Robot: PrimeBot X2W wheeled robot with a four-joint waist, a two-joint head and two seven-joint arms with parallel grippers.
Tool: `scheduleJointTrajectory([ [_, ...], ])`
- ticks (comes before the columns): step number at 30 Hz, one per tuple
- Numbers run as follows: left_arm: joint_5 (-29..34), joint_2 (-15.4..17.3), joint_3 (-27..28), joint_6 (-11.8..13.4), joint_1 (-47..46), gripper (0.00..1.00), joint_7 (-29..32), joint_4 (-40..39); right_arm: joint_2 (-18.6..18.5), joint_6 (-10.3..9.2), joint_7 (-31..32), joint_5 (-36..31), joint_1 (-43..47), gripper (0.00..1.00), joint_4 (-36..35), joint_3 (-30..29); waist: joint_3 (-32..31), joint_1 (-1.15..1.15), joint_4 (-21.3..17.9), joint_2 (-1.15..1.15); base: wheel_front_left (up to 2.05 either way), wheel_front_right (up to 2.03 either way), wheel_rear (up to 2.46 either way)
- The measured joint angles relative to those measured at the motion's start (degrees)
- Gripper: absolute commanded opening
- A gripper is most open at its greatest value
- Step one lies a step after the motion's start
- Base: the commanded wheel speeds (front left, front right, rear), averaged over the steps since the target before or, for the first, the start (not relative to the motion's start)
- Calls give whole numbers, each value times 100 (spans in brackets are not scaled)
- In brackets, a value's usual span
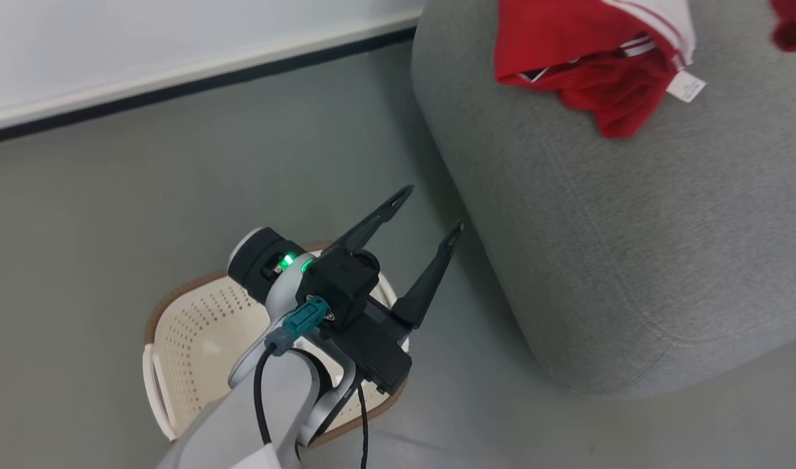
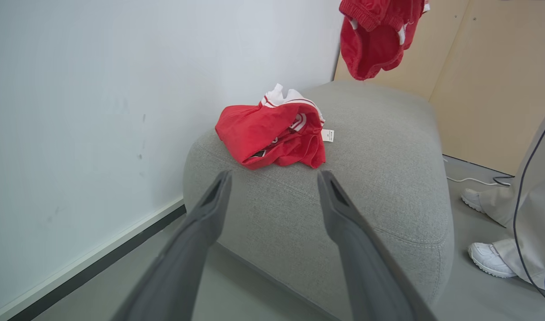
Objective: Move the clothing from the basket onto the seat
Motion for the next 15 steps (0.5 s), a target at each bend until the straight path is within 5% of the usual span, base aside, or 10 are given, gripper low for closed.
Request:
scheduleJointTrajectory([
  [15, 226, 225, 102, 87, -229, 100, 179, -421, -105, -196, -122, -124, -681, 0, 733, -19, 894, 0, 400, 0, 0, 0, 0],
])
